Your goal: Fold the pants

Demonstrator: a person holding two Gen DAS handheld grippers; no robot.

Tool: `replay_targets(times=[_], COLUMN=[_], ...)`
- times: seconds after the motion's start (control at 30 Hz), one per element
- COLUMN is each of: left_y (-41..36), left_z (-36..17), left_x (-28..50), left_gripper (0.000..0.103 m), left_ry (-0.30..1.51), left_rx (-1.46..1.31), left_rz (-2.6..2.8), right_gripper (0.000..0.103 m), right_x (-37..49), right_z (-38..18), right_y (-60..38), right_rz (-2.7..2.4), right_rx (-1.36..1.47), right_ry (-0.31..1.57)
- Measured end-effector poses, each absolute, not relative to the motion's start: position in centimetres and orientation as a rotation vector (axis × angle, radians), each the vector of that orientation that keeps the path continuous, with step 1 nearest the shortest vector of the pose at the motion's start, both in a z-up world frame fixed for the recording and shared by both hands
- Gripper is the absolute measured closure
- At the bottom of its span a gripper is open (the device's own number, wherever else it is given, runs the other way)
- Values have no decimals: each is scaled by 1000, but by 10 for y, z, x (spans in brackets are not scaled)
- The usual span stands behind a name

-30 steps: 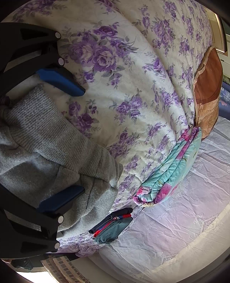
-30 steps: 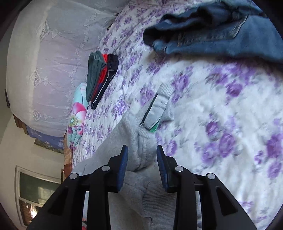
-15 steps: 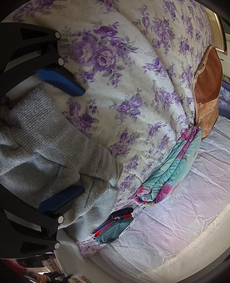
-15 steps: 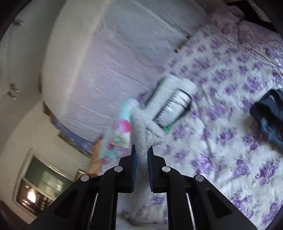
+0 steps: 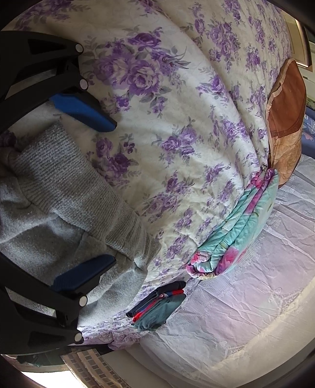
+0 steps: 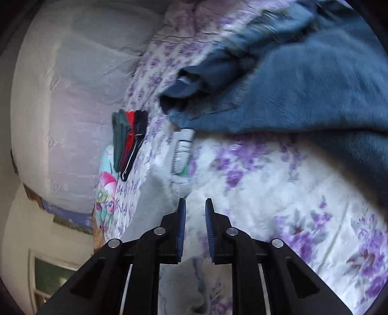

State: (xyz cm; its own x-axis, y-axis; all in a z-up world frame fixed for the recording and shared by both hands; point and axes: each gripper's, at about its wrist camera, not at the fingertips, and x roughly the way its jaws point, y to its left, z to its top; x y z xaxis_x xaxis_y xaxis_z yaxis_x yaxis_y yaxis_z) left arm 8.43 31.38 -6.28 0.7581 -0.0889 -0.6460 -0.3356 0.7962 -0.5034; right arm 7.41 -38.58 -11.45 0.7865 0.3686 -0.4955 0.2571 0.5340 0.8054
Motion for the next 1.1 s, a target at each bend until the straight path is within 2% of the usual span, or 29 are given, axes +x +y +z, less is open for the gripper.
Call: replay_targets(times=[0.07, 0.1, 0.4, 0.53, 0.6, 0.7, 0.9, 1.03, 1.1], left_y=[314, 314, 313, 314, 314, 315, 316, 316, 316], left_z=[-63, -63, -64, -65, -65, -65, -65, -65, -65], left_x=[84, 84, 89, 88, 87, 85, 83, 82, 82], left_gripper=[5, 5, 5, 5, 5, 4, 5, 5, 5], left_ry=[706, 707, 723, 717, 712, 702, 696, 692, 690], left_rx=[-655, -655, -640, -642, -646, -654, -659, -662, -665], left_rz=[142, 143, 154, 151, 148, 140, 131, 129, 129], right_gripper=[56, 54, 53, 46, 46, 46, 46, 36, 32], right_x=[81, 86, 172, 217, 242, 263, 262, 245, 244], right_z=[-101, -96, -58, -24, -25, -44, -41, -56, -66], right_y=[-371, -363, -307, -247, -236, -248, -253, -258, -252], right_rz=[103, 108, 201, 197, 187, 127, 88, 14, -47], right_rx=[991, 976, 900, 522, 449, 559, 557, 816, 852], right_ry=[688, 685, 765, 867, 947, 1063, 1142, 1196, 1223])
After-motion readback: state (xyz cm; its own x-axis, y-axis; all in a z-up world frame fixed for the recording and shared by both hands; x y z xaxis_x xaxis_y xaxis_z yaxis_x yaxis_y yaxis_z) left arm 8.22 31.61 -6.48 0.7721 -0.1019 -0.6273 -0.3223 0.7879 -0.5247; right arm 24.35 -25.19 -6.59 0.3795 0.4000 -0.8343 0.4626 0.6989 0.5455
